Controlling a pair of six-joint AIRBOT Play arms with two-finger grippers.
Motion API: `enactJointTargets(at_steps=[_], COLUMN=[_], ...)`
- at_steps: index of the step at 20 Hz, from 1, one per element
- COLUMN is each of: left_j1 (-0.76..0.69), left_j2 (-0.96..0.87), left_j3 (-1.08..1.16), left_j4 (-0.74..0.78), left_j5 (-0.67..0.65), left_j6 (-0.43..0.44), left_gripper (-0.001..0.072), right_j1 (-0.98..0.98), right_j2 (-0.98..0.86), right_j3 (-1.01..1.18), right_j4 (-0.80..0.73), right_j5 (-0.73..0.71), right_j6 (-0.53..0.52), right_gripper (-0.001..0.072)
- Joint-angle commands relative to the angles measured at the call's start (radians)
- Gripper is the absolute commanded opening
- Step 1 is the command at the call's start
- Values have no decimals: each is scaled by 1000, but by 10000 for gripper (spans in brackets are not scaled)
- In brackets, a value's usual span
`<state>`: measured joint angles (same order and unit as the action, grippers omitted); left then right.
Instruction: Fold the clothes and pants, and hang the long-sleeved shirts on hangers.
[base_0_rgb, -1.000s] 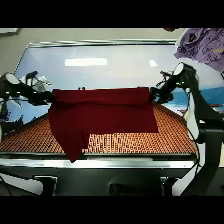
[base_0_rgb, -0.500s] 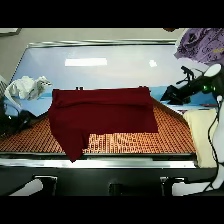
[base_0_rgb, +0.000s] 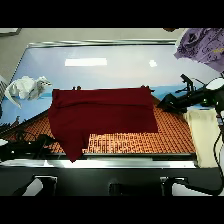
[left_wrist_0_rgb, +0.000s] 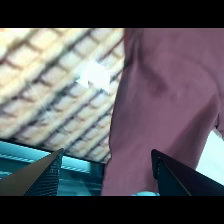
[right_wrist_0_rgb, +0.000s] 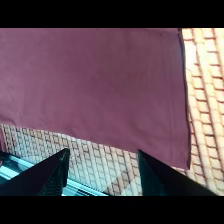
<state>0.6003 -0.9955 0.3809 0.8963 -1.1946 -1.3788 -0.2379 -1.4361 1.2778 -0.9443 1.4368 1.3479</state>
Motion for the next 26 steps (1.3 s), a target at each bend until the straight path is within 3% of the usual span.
enactJointTargets(at_steps=[1,8,9,10,11,12,19,26], left_j1=[-38,-255,-282,-298,-302,-301,-301,-301], left_j2=[9,-2,-13,-21,-23,-21,-19,-19], left_j3=[-82,-98,-98,-98,-98,-98,-95,-90], left_j4=[-60,-153,-153,-152,-153,-153,-153,-153], left_j5=[47,199,210,212,212,211,193,174], left_j6=[3,-39,-39,-38,-35,-35,-14,-12], left_gripper=[634,617,534,383,159,18,16,15], right_j1=[-1,-1,-1,-1,-1,-3,-177,-79], right_j2=[14,14,14,15,15,15,-34,-192], right_j3=[-13,-13,-13,-13,-13,-12,-68,-193], right_j4=[9,10,10,11,16,15,10,-4], right_j5=[-11,2,4,5,16,37,24,-80], right_j6=[-5,-5,-6,-5,-7,-14,-22,-77], right_gripper=[479,478,478,478,478,478,480,485])
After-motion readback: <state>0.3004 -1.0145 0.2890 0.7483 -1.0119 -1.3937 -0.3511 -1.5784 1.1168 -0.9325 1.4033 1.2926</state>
